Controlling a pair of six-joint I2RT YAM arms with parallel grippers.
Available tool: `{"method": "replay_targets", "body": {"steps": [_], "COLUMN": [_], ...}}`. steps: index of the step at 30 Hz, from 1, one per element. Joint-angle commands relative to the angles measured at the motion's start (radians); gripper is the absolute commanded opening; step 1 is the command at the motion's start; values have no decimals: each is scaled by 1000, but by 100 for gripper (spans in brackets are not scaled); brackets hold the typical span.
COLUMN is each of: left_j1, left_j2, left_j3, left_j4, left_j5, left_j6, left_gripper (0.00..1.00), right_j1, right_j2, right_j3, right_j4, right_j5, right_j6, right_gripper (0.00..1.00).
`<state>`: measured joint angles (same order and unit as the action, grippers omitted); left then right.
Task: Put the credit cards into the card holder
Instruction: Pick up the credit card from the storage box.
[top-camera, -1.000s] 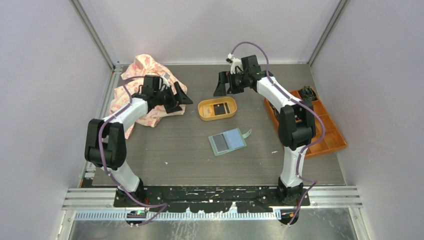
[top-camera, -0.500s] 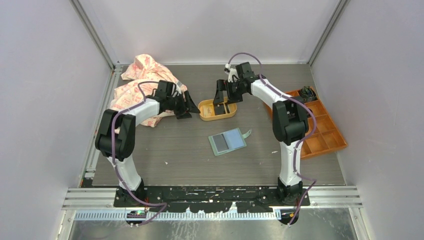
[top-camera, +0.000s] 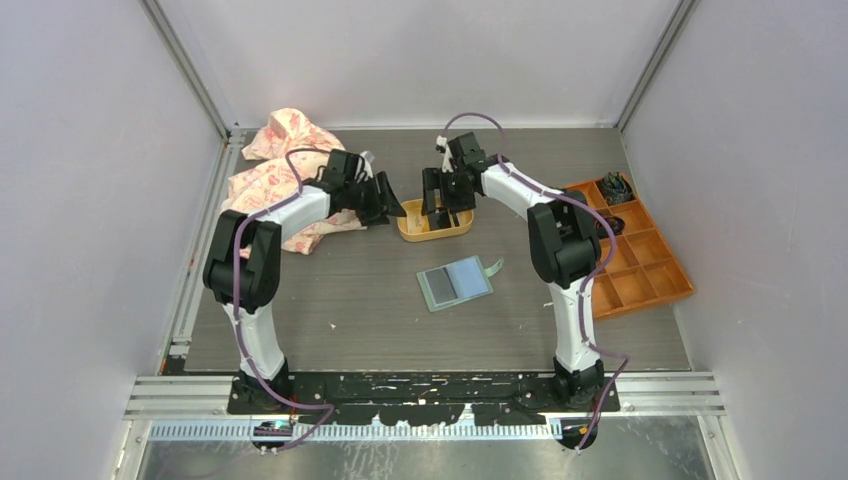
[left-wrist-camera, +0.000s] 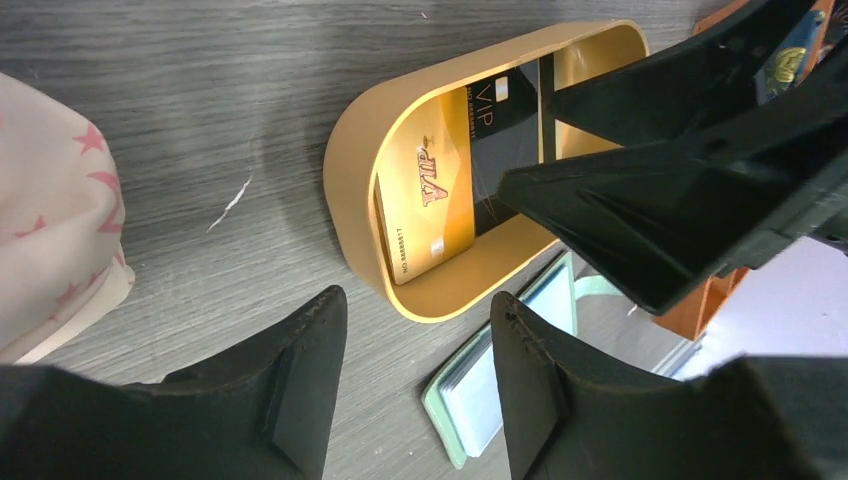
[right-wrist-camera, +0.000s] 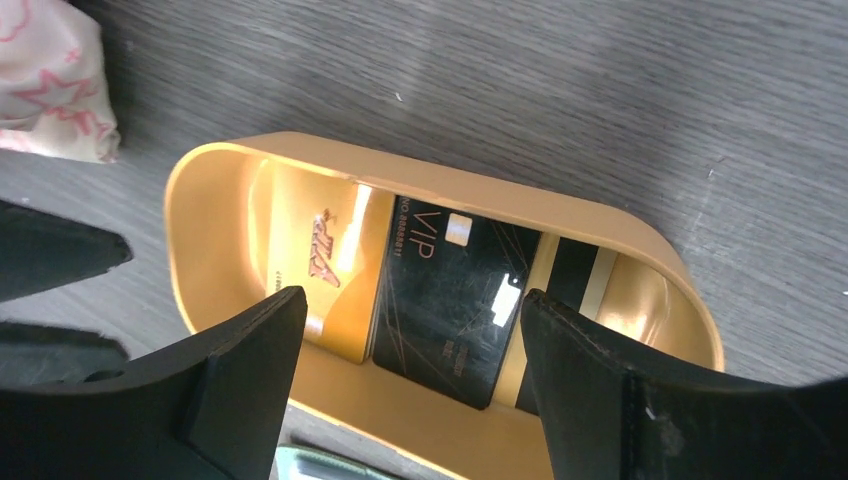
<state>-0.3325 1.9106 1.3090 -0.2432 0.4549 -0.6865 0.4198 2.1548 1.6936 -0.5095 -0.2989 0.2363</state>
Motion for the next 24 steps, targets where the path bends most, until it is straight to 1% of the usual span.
{"method": "replay_targets", "body": {"steps": [1,5,10,12,16,20,24], "left_j1": [-24,-41,-72,-80,-101,-127,-143], "left_j2": [1,29,59,73,85,65,26], "left_j3": [58,83,125,140,149,137,103], "left_j4": [-64,-96,-133,-149,-167,-173,-168], "left_j5": [-102,-135,-166,-171,-183,-197,-218], "left_j6": [71,96,126,131,144,143,120], "left_gripper": [55,54,50,45,35,24,21], "right_j1": [9,11,13,12,12,13,12], "right_j2": [20,31,56,61,67,72,65], "right_j3": [57,60,61,60,59,55,41], "right_j4": [-14,-21,-20,-20,-14,2,21], "right_j5": [103,111,43,8,-70,-159,-233], "right_j6": [36,44,65,75,96,130,169], "right_gripper": [83,85,85,83,78,73,70]}}
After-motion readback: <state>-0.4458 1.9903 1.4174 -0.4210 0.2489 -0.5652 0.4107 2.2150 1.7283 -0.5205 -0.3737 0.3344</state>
